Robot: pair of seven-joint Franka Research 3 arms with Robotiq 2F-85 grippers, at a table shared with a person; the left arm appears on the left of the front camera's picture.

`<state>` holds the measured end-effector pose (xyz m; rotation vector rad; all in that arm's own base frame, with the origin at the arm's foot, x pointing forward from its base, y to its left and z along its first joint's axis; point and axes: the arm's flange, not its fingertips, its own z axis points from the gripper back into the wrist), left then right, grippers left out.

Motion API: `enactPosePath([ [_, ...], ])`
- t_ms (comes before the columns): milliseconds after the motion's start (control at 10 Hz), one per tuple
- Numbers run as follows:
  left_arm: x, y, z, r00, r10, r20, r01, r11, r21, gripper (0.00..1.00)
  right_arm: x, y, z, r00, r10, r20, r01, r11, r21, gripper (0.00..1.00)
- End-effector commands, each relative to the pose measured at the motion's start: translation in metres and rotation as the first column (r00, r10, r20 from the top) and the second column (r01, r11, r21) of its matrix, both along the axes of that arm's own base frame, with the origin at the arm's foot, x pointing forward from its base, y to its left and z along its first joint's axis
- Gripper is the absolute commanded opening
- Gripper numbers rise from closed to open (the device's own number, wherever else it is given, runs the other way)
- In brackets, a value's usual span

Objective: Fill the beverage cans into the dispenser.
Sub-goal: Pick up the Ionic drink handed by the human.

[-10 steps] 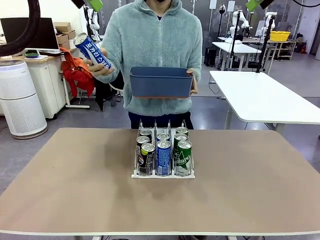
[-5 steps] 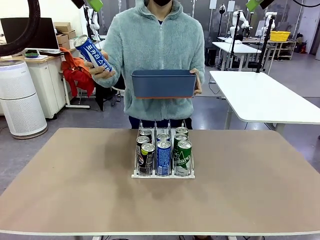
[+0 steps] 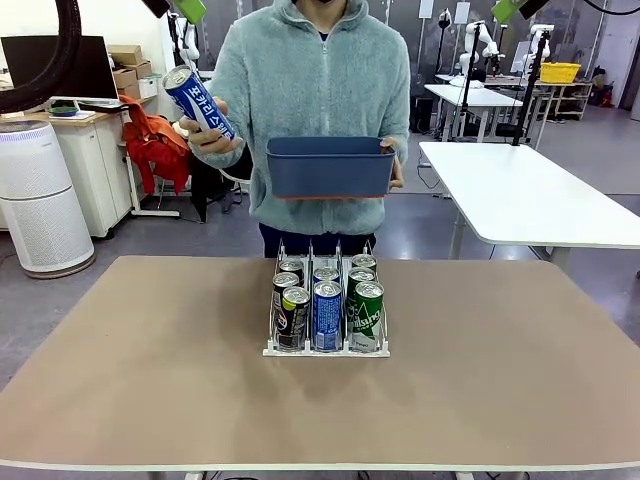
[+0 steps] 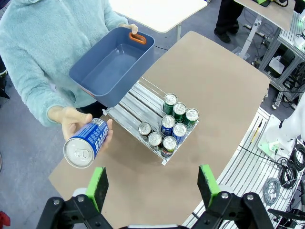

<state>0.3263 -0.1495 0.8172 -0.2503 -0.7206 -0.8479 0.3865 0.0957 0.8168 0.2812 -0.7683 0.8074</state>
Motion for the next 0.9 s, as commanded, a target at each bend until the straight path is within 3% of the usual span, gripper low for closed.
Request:
enactPosePath([
  [0, -0.0016, 0.0019, -0.0011, 1.000, 0.004, -0.004, -0.004, 1.000, 0.000, 1.00, -0.0014, -0.0014, -0.0001, 1.000, 0.002, -0.006, -0.002, 1.000, 0.000, 1.00],
  [800, -0.0016, 0.0019, -0.0011, 1.000, 0.004, -0.004, -0.004, 1.000, 0.000, 1.00, -0.0014, -0.0014, -0.0001, 1.000, 0.002, -0.006, -0.002, 1.000, 0.000, 1.00],
])
